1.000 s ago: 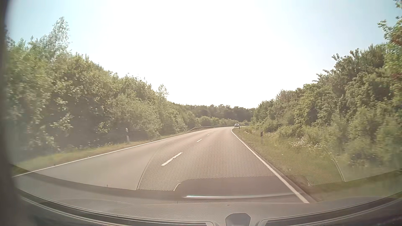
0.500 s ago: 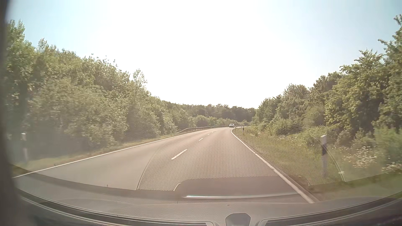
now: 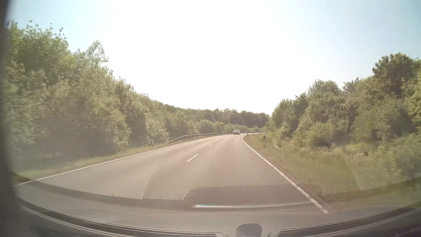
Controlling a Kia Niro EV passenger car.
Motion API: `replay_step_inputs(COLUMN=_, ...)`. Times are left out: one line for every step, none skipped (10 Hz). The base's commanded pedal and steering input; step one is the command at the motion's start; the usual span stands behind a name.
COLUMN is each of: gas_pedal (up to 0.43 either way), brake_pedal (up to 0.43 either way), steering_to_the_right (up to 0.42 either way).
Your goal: Follow the waypoints while adhering to traffic rules and regulations
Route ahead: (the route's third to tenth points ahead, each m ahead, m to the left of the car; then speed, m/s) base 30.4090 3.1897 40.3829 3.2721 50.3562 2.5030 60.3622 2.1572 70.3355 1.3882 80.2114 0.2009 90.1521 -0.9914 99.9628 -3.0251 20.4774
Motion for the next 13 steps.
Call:
replay_step_inputs(gas_pedal=0.189, brake_pedal=0.006, steering_to_the_right=0.008)
replay_step_inputs(gas_pedal=0.189, brake_pedal=0.006, steering_to_the_right=0.008)
replay_step_inputs(gas_pedal=0.189, brake_pedal=0.006, steering_to_the_right=0.007)
replay_step_inputs(gas_pedal=0.189, brake_pedal=0.006, steering_to_the_right=0.006)
replay_step_inputs(gas_pedal=0.189, brake_pedal=0.006, steering_to_the_right=0.006)
replay_step_inputs(gas_pedal=0.189, brake_pedal=0.006, steering_to_the_right=0.006)
replay_step_inputs(gas_pedal=0.189, brake_pedal=0.006, steering_to_the_right=0.006)
replay_step_inputs(gas_pedal=0.189, brake_pedal=0.006, steering_to_the_right=0.006)
replay_step_inputs(gas_pedal=0.189, brake_pedal=0.006, steering_to_the_right=0.006)
replay_step_inputs(gas_pedal=0.189, brake_pedal=0.006, steering_to_the_right=0.006)
replay_step_inputs(gas_pedal=0.189, brake_pedal=0.006, steering_to_the_right=0.006)
replay_step_inputs(gas_pedal=0.189, brake_pedal=0.006, steering_to_the_right=0.006)
replay_step_inputs(gas_pedal=0.189, brake_pedal=0.006, steering_to_the_right=0.007)
